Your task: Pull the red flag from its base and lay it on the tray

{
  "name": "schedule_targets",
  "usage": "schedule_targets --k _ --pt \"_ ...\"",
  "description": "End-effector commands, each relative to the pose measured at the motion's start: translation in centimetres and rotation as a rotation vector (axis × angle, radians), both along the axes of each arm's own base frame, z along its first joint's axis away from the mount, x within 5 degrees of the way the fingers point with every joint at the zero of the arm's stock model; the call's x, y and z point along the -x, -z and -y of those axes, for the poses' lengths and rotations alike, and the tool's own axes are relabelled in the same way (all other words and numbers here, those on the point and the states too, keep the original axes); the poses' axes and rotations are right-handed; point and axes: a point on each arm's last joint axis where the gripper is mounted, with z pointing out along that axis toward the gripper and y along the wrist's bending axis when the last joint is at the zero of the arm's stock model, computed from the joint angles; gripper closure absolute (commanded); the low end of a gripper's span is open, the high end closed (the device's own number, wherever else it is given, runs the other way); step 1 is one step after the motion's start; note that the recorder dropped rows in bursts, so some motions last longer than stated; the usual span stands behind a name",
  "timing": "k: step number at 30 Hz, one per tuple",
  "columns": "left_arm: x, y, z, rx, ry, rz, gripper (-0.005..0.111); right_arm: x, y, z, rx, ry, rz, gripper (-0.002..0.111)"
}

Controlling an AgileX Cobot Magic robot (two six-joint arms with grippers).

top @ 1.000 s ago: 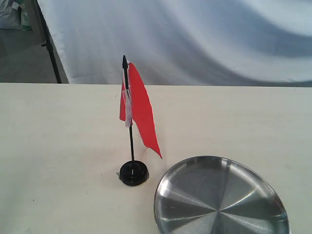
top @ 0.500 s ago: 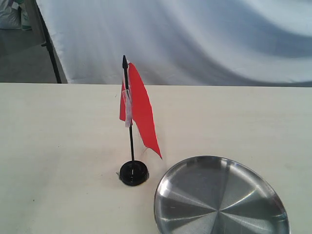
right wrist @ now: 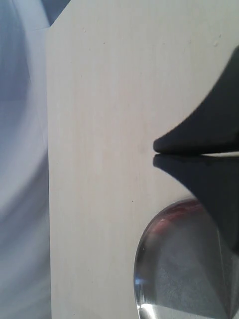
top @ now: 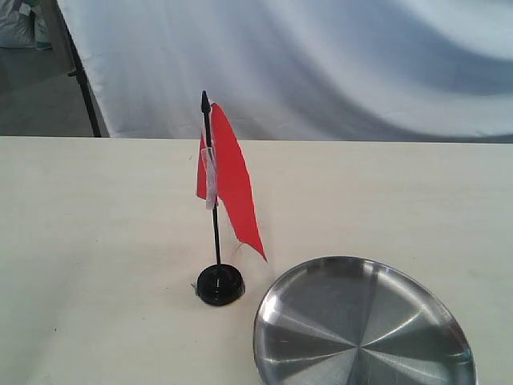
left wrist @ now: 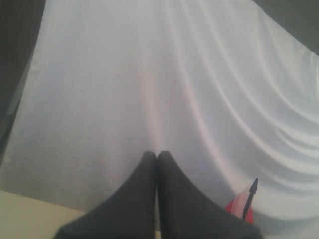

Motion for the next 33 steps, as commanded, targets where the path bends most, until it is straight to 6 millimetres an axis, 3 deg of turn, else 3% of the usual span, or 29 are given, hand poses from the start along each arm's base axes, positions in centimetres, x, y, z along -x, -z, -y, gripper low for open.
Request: schedule_targets --k 1,6,11,18,27,33 --pt "0.2 -0.5 0.4 0.006 0.054 0.068 0.107 0.0 0.0 0.0 0.004 0.002 -0.001 0.109" --pt "0.8 -3.0 1.2 -0.119 0.093 0.062 0.107 0.0 0.0 0.0 0.004 0.002 -0.001 0.109" --pt "-0.6 -6.6 1.7 -0.175 0.149 -0.022 0.107 0.0 0.0 0.0 0.004 0.002 -0.001 0.109" --pt "-4.9 -9.7 2.5 -0.294 0.278 -0.136 0.107 0.0 0.0 0.0 0.006 0.002 -0.001 0.109" --pt "-10.9 -10.1 2.4 -0.396 0.338 -0.259 0.107 0.0 0.0 0.0 0.006 0.002 -0.001 0.109" --pt "-14.5 -11.1 2.6 -0.376 0.409 -0.289 0.107 0.0 0.0 0.0 0.006 0.002 -0.001 0.109"
